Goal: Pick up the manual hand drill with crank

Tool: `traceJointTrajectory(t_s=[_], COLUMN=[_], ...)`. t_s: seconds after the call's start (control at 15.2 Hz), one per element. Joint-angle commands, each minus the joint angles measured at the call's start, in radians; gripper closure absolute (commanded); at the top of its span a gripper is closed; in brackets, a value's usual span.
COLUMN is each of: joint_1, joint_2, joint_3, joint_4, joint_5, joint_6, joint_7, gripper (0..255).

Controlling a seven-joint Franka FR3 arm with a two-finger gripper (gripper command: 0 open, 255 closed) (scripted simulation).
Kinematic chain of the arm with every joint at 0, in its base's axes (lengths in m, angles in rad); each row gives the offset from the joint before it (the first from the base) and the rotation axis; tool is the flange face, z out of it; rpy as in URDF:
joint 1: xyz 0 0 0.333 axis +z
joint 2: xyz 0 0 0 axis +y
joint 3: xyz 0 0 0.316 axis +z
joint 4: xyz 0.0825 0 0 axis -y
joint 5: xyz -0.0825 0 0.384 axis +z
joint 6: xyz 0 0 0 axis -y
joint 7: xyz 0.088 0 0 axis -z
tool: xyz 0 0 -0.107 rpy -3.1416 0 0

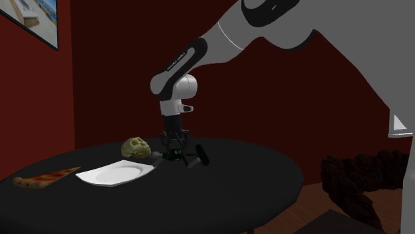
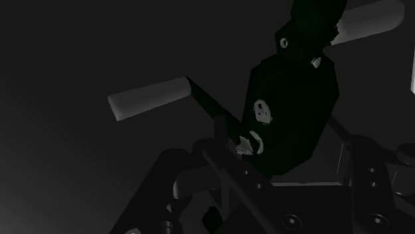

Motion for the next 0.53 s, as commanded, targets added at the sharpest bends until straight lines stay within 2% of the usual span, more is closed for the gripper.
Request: traceJointTrajectory(t_s=[0.0, 0.46], joint_1=[0.0, -0.001], joint_2=[-0.011, -0.039], joint_3=[0.002, 0.008], joint_4=[0.01, 0.035], joint_5=[0.004, 0.013], joint_6=[-0.02, -0.072], joint_7=[-0.003, -0.012], gripper=[255, 255])
